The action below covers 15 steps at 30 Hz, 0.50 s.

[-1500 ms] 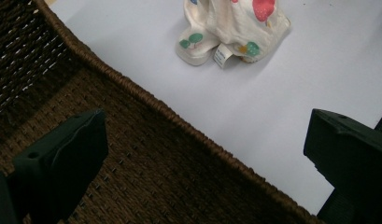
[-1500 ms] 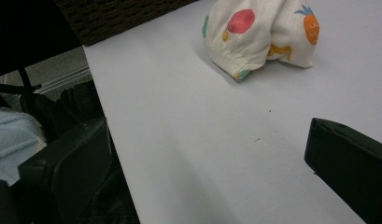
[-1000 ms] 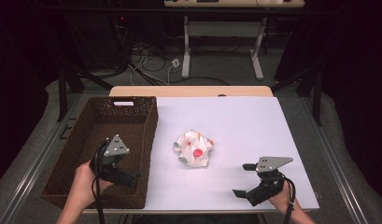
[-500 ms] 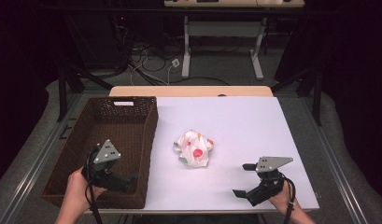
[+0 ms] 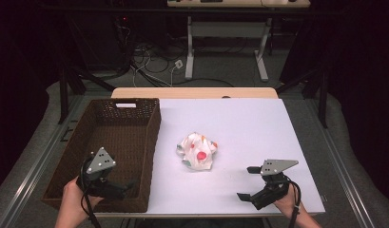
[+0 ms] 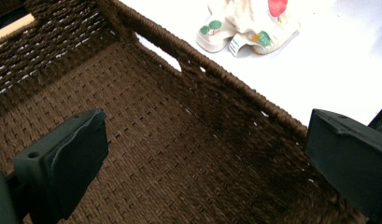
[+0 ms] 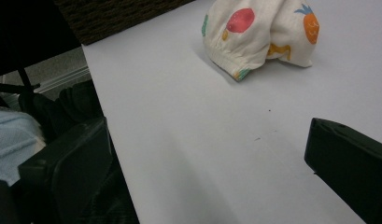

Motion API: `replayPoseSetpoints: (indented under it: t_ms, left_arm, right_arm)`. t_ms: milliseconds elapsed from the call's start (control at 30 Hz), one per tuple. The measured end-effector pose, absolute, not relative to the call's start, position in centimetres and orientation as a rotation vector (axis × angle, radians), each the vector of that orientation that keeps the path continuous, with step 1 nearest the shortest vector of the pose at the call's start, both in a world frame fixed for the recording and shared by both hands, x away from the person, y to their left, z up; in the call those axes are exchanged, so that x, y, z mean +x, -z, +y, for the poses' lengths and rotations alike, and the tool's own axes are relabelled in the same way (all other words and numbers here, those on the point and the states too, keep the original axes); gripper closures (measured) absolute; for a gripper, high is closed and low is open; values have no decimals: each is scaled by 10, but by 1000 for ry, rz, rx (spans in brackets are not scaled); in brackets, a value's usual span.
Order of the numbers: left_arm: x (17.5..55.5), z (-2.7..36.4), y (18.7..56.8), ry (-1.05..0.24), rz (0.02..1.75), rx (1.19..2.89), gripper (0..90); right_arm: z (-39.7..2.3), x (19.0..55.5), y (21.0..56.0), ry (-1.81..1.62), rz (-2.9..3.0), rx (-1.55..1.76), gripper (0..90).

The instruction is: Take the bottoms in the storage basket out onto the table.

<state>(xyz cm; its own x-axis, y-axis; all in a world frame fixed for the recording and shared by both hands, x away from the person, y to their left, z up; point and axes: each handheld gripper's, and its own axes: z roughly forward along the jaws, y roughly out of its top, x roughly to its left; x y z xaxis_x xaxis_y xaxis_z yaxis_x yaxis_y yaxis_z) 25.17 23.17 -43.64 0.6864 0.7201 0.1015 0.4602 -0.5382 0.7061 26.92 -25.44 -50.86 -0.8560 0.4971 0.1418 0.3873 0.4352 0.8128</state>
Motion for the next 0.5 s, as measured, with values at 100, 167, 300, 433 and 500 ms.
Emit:
replayPoseSetpoints:
  t_ms: [100, 167, 300, 433, 500]
  left_arm:
    - [248, 234, 437, -510, 908, 2212, 0]
    - [246, 236, 437, -522, 911, 2206, 0]
    - [241, 240, 438, -528, 920, 2190, 0]
    - [237, 243, 441, -527, 927, 2182, 0]
    - [236, 244, 443, -522, 929, 2180, 0]
  right_arm:
    - [-254, 269, 509, -1401, 2558, 791, 1]
    - [-254, 269, 509, -1399, 2559, 792, 2]
    - [-254, 269, 508, -1400, 2559, 796, 2]
    - [-254, 269, 509, -1401, 2555, 793, 1]
    - [-255, 269, 509, -1400, 2558, 792, 1]
